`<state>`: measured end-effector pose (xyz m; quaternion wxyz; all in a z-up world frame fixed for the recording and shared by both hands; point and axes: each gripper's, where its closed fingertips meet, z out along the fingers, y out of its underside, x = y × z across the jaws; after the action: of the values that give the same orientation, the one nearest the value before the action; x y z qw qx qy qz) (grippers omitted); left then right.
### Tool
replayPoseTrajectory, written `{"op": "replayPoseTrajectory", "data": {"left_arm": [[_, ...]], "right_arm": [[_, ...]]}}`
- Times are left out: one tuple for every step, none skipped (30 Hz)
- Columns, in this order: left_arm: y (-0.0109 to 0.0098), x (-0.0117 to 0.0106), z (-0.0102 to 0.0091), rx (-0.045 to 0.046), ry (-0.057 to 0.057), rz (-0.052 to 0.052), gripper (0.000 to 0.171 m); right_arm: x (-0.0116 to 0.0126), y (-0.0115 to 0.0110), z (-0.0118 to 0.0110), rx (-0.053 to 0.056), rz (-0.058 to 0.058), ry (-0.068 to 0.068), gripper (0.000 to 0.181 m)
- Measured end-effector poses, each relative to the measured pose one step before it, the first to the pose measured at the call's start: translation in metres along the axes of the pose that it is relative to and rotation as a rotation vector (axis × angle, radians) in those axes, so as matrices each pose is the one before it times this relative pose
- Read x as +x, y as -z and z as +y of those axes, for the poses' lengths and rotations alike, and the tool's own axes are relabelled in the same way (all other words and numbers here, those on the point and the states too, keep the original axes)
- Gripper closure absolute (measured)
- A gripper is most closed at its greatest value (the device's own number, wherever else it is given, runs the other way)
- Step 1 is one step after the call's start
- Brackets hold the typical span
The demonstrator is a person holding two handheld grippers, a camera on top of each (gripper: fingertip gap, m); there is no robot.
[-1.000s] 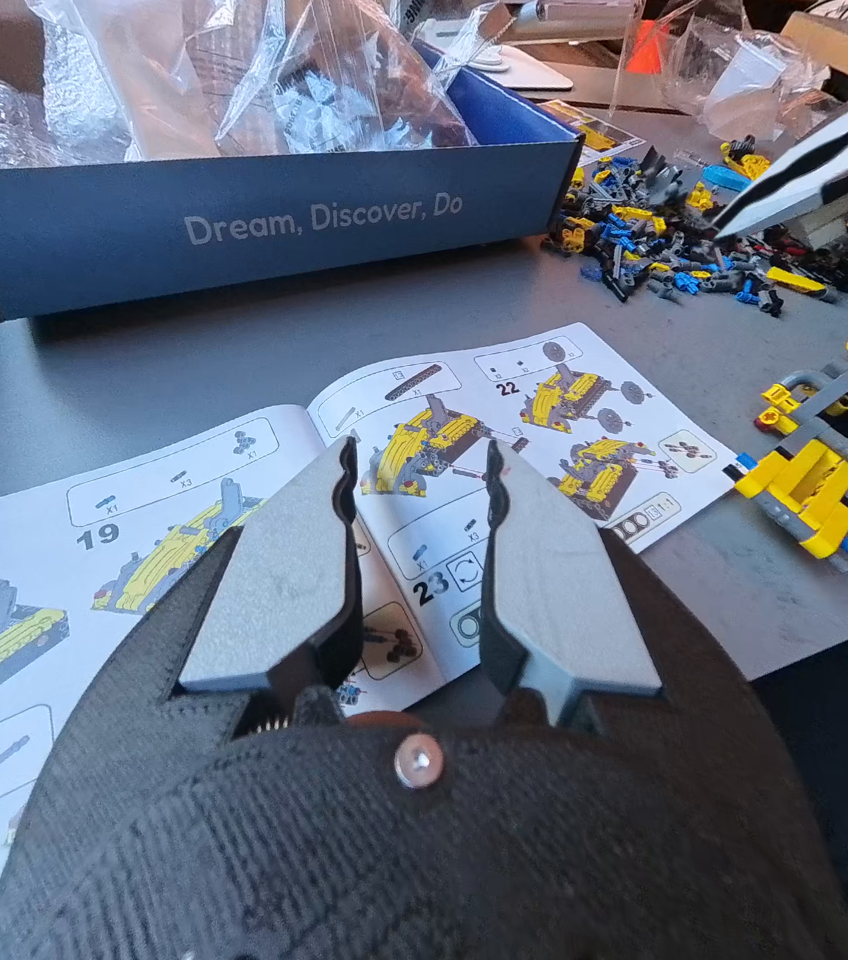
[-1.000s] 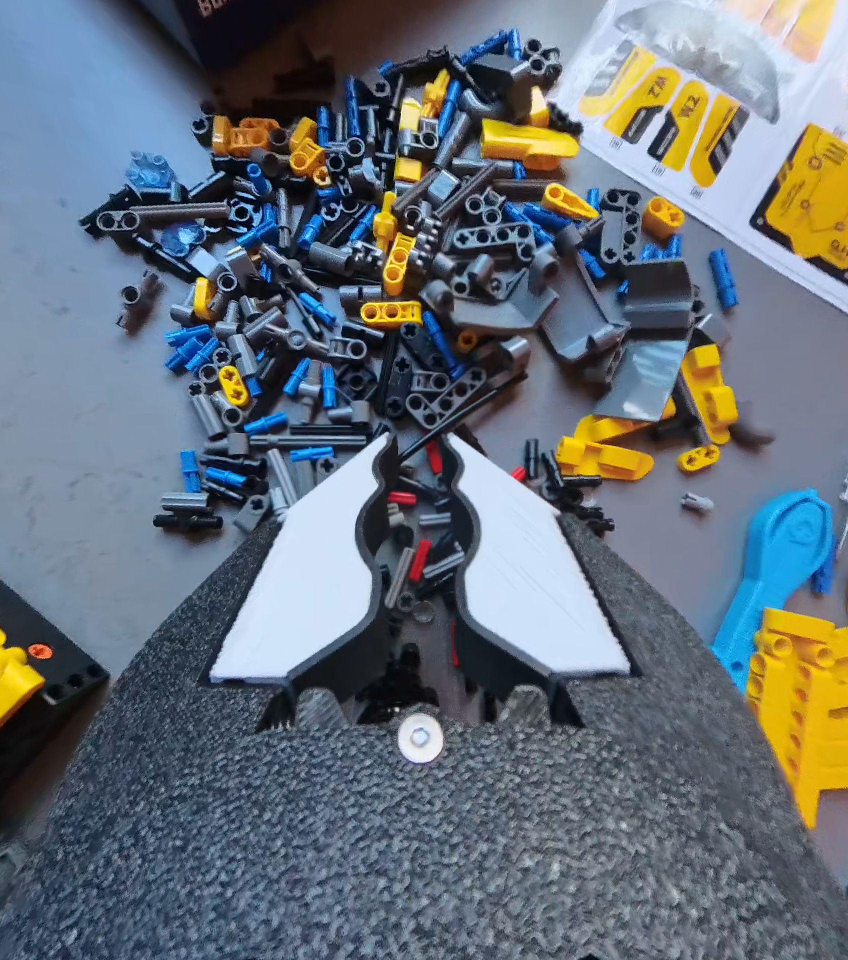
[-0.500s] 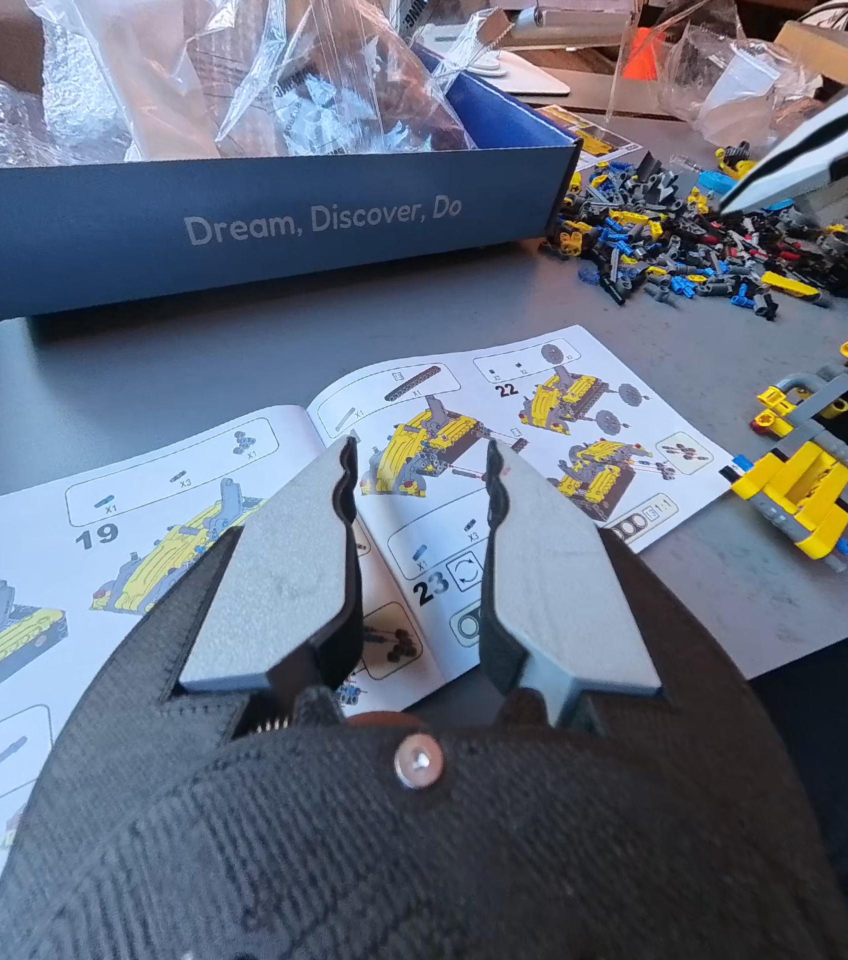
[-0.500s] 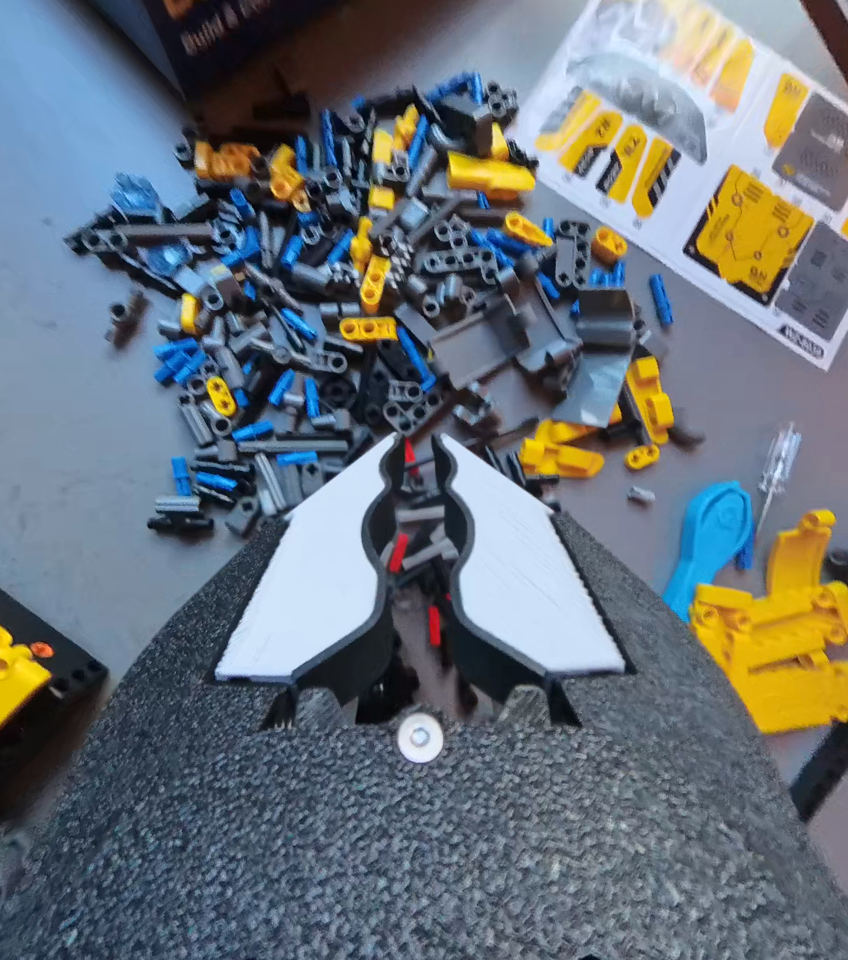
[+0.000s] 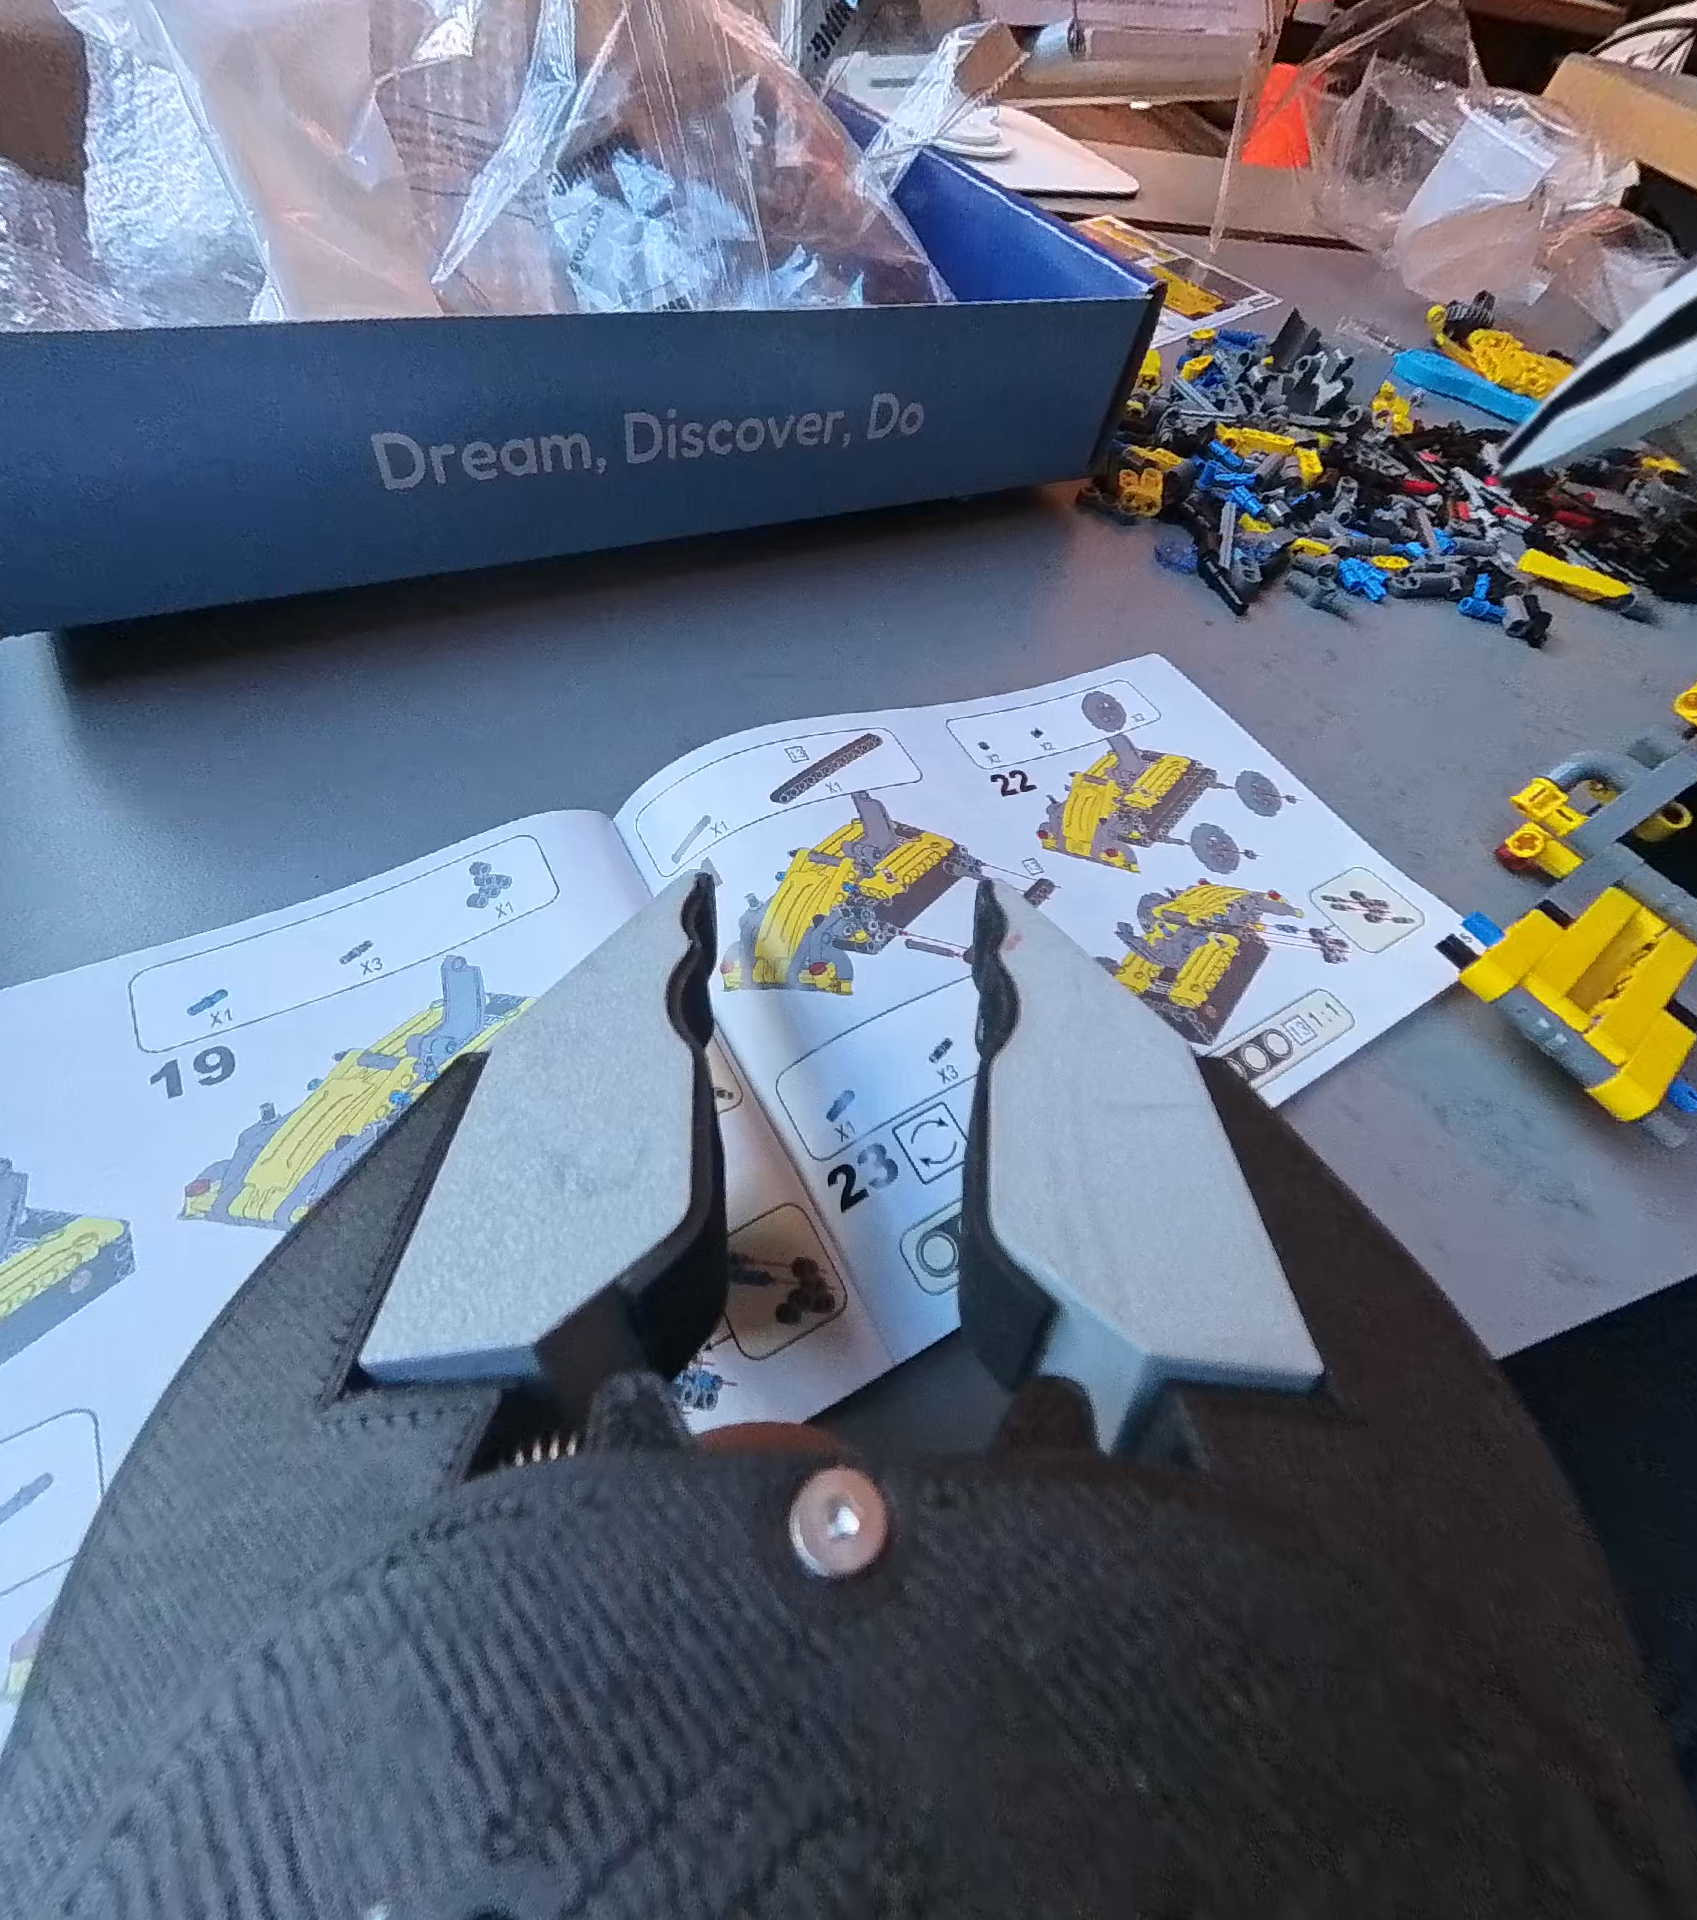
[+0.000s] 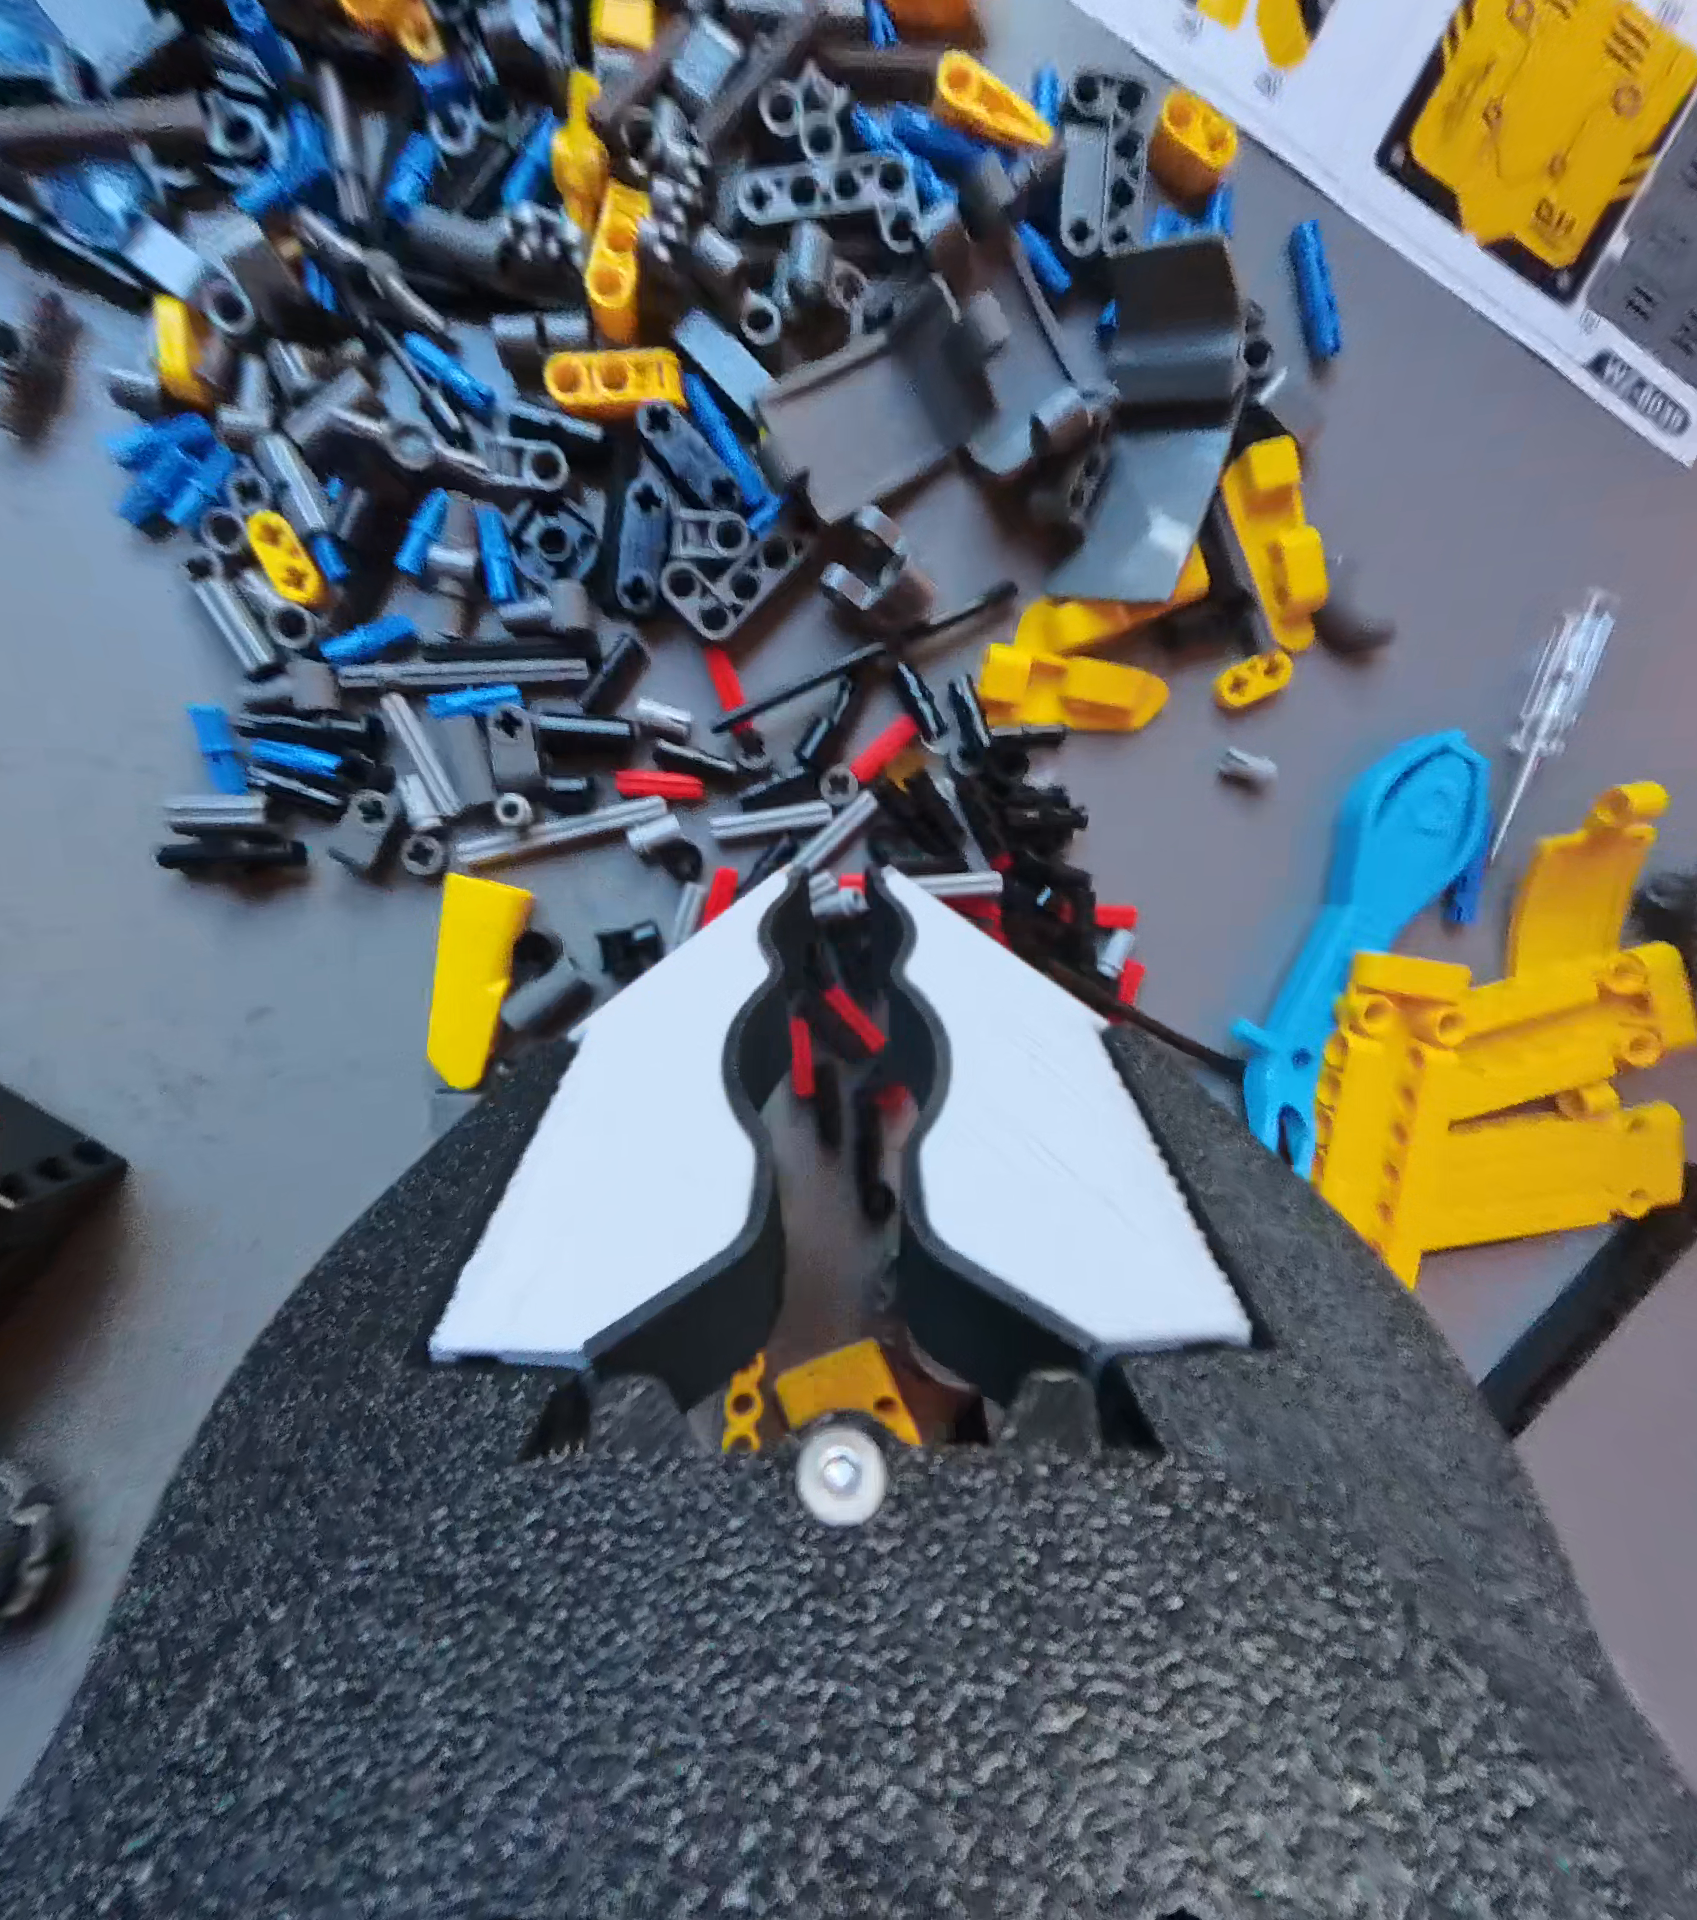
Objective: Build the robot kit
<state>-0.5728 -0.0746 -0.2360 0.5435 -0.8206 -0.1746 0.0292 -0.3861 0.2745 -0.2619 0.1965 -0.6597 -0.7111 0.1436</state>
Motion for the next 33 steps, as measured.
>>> {"op": "replayPoseTrajectory", "data": {"left_arm": [[0.00008, -0.00006, -0.00013, 0.00035, 0.0003, 0.0002, 0.125], [0.00001, 0.00004, 0.00002, -0.00018, 0.0003, 0.0001, 0.125], [-0.00003, -0.00006, -0.00003, 0.00004, 0.0002, 0.0001, 0.125], [-0.00001, 0.00002, -0.00003, 0.00020, 0.0003, 0.0000, 0.125], [-0.00001, -0.00004, -0.00003, 0.00018, 0.0003, -0.0004, 0.125], [0.00007, -0.00002, 0.00000, 0.00024, 0.0002, -0.0001, 0.125], [-0.00002, 0.00001, -0.00004, 0.00030, 0.0002, 0.0000, 0.125], [-0.00001, -0.00002, -0.00001, 0.00010, 0.0001, -0.0002, 0.125], [0.00000, 0.00000, 0.00000, -0.00002, 0.0001, 0.0000, 0.125], [0.00000, -0.00001, 0.00000, -0.00001, 0.0003, -0.0002, 0.125], [-0.00001, -0.00007, -0.00001, 0.00011, 0.0000, -0.0004, 0.125], [-0.00006, -0.00003, 0.00002, -0.00038, -0.0003, -0.0003, 0.125], [0.00003, 0.00001, 0.00004, -0.00010, -0.0004, -0.0004, 0.126], [-0.00001, -0.00006, -0.00002, 0.00012, -0.0002, -0.0004, 0.125], [0.00002, 0.00005, 0.00001, 0.00011, 0.0001, -0.0004, 0.125], [-0.00009, -0.00004, -0.00005, 0.00008, -0.0002, -0.0004, 0.126], [0.00004, 0.00003, 0.00006, -0.00025, -0.0002, -0.0003, 0.126], [-0.00001, -0.00003, -0.00003, 0.00018, -0.0002, -0.0001, 0.125], [-0.00001, 0.00000, -0.00002, 0.00015, 0.0001, 0.0000, 0.125], [0.00001, 0.00001, 0.00003, -0.00020, 0.0000, 0.0000, 0.125], [-0.00008, 0.00003, -0.00002, -0.00013, 0.0000, 0.0000, 0.125], [0.00001, 0.00000, 0.00002, -0.00014, 0.0001, -0.0001, 0.125], [-0.00003, -0.00011, -0.00005, 0.00015, 0.0001, -0.0001, 0.125], [0.00007, 0.00003, 0.00000, 0.00025, 0.0002, 0.0003, 0.125], [0.00003, -0.00003, -0.00005, 0.00043, 0.0004, 0.0005, 0.126], [0.00006, 0.00008, -0.00003, 0.00046, 0.0005, 0.0005, 0.126], [0.00005, -0.00001, -0.00001, 0.00015, 0.0007, 0.0005, 0.126], [-0.00003, -0.00005, -0.00004, 0.00010, 0.0003, 0.0002, 0.126], [-0.00007, 0.00002, 0.00000, -0.00026, -0.0001, 0.0000, 0.126], [0.00004, 0.00005, 0.00006, -0.00026, -0.0002, -0.0002, 0.126], [0.00001, -0.00002, 0.00002, -0.00015, -0.0003, 0.0000, 0.126], [-0.00002, 0.00000, -0.00003, 0.00022, -0.0001, 0.0001, 0.126], [0.00007, 0.00001, -0.00001, 0.00032, 0.0001, 0.0002, 0.126]], "right_arm": [[-0.00110, 0.00056, 0.00210, -0.0016, -0.0139, -0.0032, 0.170], [-0.00138, 0.00125, 0.00003, 0.0092, -0.0132, -0.0044, 0.170], [-0.00072, 0.00164, -0.00014, 0.0075, -0.0073, -0.0027, 0.170], [-0.00006, 0.00188, 0.00053, 0.0016, -0.0024, -0.0002, 0.171], [-0.00041, 0.00191, 0.00078, -0.0007, -0.0038, 0.0020, 0.171], [-0.00204, 0.00199, 0.00020, 0.0022, -0.0121, 0.0024, 0.172], [-0.00353, 0.00187, -0.00031, 0.0053, -0.0205, 0.0010, 0.172], [-0.00473, 0.00157, -0.00048, 0.0057, -0.0266, 0.0024, 0.173], [-0.00613, 0.00117, -0.00011, 0.0036, -0.0325, 0.0089, 0.174], [-0.00661, 0.00064, 0.00082, -0.0022, -0.0335, 0.0152, 0.174], [-0.00373, 0.00043, 0.00124, -0.0041, -0.0163, 0.0137, 0.174], [-0.00073, 0.00038, 0.00148, -0.0054, -0.0018, 0.0073, 0.175], [0.00093, 0.00032, 0.00185, -0.0069, 0.0032, -0.0005, 0.175], [0.00213, -0.00011, 0.00221, -0.0076, 0.0072, -0.0089, 0.175], [0.00260, -0.00039, 0.00272, -0.0110, 0.0079, -0.0131, 0.175], [0.00128, -0.00082, 0.00351, -0.0167, 0.0028, -0.0100, 0.175], [-0.00029, -0.00084, 0.00404, -0.0201, -0.0014, -0.0028, 0.175], [-0.00091, -0.00059, 0.00270, -0.0136, -0.0005, 0.0014, 0.175], [-0.00161, -0.00034, 0.00101, -0.0055, -0.0028, 0.0006, 0.175], [-0.00227, -0.00015, -0.00041, -0.0005, -0.0059, 0.0001, 0.175], [-0.00197, -0.00015, -0.00106, 0.0020, -0.0040, 0.0016, 0.175], [-0.00145, -0.00002, -0.00079, 0.0000, -0.0009, 0.0029, 0.175], [-0.00071, -0.00010, 0.00010, -0.0039, 0.0011, 0.0022, 0.175], [0.00002, 0.00002, 0.00075, -0.0055, 0.0030, 0.0009, 0.174], [0.00083, 0.00037, 0.00076, -0.0027, 0.0051, -0.0003, 0.174], [0.00064, 0.00042, -0.00006, 0.0031, 0.0021, -0.0037, 0.174], [-0.00007, 0.00041, -0.00058, 0.0058, -0.0043, -0.0066, 0.174], [-0.00084, -0.00006, -0.00065, 0.0045, -0.0077, -0.0048, 0.174], [-0.00093, -0.00041, -0.00060, 0.0025, -0.0054, -0.0003, 0.173], [-0.00068, -0.00089, -0.00019, -0.0010, -0.0022, 0.0026, 0.173], [-0.00047, -0.00122, 0.00045, -0.0050, -0.0017, 0.0022, 0.172], [-0.00039, -0.00137, 0.00056, -0.0058, -0.0019, 0.0019, 0.172], [-0.00029, -0.00118, 0.00025, -0.0031, -0.0017, 0.0007, 0.172]]}}
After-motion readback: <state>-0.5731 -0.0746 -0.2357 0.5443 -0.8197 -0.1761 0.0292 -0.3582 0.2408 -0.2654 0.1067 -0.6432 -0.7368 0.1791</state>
